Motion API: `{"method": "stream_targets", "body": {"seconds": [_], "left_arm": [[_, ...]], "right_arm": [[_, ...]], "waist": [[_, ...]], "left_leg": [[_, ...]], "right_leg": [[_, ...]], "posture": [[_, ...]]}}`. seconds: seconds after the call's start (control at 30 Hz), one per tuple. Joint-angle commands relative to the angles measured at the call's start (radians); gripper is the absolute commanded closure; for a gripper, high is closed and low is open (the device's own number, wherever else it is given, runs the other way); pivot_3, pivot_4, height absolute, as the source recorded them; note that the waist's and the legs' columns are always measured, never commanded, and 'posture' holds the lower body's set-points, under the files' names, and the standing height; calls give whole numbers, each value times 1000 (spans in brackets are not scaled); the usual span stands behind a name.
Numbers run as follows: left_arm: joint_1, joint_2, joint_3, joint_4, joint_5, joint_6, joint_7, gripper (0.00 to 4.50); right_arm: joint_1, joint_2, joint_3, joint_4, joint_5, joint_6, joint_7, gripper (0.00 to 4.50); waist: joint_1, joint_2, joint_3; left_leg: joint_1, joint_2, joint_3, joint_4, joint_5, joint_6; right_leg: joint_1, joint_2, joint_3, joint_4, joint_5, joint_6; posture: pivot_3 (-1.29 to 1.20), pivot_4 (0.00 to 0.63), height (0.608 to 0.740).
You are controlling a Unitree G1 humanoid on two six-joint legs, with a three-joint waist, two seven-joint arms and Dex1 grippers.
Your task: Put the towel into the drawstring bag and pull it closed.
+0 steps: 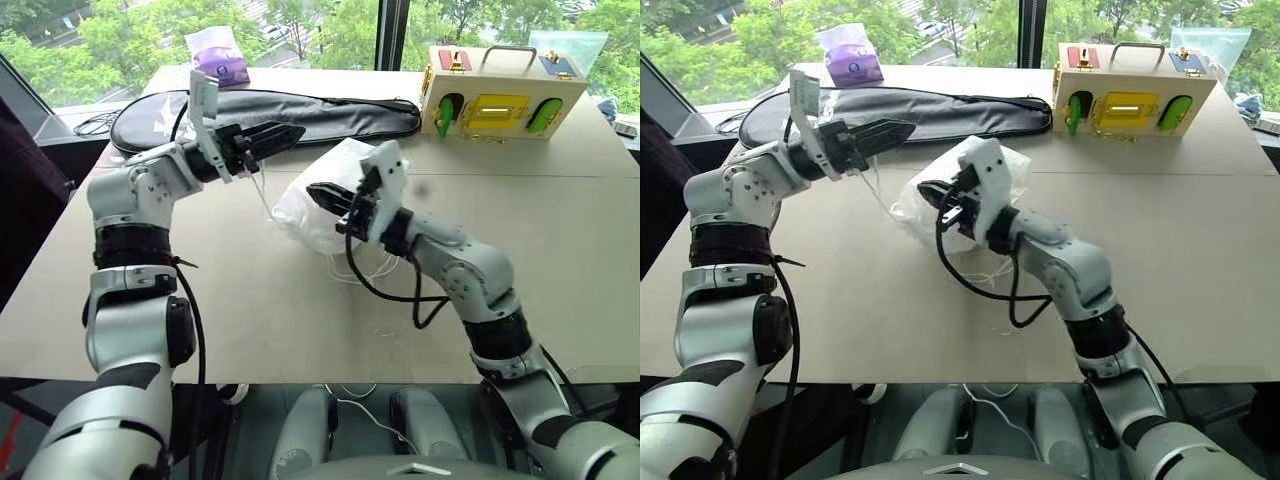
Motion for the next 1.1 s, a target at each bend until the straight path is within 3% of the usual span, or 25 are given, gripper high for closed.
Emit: {"method": "stream_targets", "body": {"seconds": [0.03,0.07,0.43,0.53,0.63,1.1], "left_arm": [[-23,-20,33,-72,-37,24,62,1022],[-21,-28,34,-84,-43,31,72,1022],[-15,-57,34,-147,-77,71,138,1022],[-11,-51,36,-153,-75,74,146,1022],[-6,-44,35,-151,-72,76,152,1022],[-4,15,-20,-2,55,-62,117,1022]], "right_arm": [[-43,42,20,64,-71,-88,-1,2627],[-52,57,24,87,-88,-103,-7,2032],[-206,238,-13,363,-137,-234,20,2032],[-206,255,-22,357,-109,-240,35,2849],[-189,252,-17,327,-97,-226,45,4327],[-48,170,12,23,17,-74,113,4431]], "waist": [[-2,0,0],[-3,0,0],[-1,0,0],[-2,0,0],[-4,0,0],[-4,0,0]], "left_leg": [[0,0,0,0,1,-1],[0,0,0,0,1,-1],[0,0,0,-1,1,-2],[0,-1,0,-1,1,-2],[0,-1,0,-2,1,-3],[0,-1,0,-2,2,-3]], "right_leg": [[0,0,0,0,0,0],[0,0,0,0,0,0],[-2,0,1,2,0,0],[-2,-1,1,2,0,0],[-3,-1,1,2,0,0],[-4,0,2,3,0,0]], "posture": [[0,150,740],[0,150,740],[0,150,740],[0,150,740],[0,150,740],[0,150,740]]}}
